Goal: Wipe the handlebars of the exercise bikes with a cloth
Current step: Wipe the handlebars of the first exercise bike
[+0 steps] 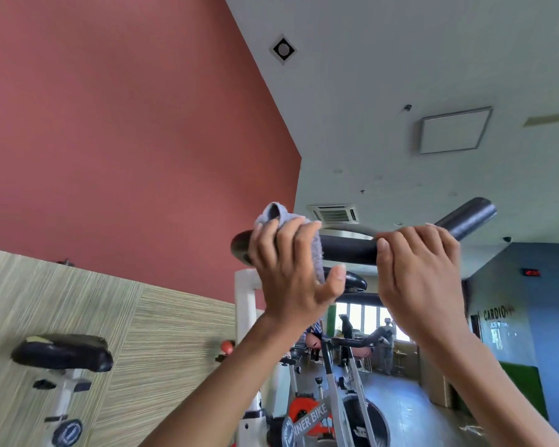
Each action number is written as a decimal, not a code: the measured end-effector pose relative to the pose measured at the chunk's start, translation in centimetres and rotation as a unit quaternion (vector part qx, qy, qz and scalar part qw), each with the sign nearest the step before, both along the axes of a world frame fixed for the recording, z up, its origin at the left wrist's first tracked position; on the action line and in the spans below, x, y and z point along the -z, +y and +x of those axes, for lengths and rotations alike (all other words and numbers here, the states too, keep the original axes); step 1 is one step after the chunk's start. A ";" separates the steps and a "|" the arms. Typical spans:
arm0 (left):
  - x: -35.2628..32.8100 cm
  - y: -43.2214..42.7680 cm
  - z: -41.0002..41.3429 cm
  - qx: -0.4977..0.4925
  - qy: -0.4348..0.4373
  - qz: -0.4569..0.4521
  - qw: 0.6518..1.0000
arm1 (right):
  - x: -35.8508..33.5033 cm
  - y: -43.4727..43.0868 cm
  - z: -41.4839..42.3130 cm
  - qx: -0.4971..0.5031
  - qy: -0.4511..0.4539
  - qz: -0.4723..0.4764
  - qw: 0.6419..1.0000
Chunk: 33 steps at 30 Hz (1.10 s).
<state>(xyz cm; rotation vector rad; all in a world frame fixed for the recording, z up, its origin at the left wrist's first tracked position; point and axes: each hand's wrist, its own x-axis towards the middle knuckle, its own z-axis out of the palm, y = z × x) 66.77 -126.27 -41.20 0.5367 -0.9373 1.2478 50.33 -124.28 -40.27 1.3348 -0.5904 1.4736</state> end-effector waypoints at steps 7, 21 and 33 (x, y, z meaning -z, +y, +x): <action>0.4 -1.3 -1.1 -0.094 -0.040 0.000 0.995 | -0.3 -0.7 -3.5 0.045 0.068 -0.008 0.997; 0.8 -1.1 -4.5 -0.131 -0.069 0.049 0.988 | -1.0 -1.2 -4.8 -0.019 0.117 -0.001 0.993; 0.8 0.0 1.6 -0.083 -0.044 0.034 0.995 | -0.2 -0.8 -4.3 -0.050 0.095 0.006 0.994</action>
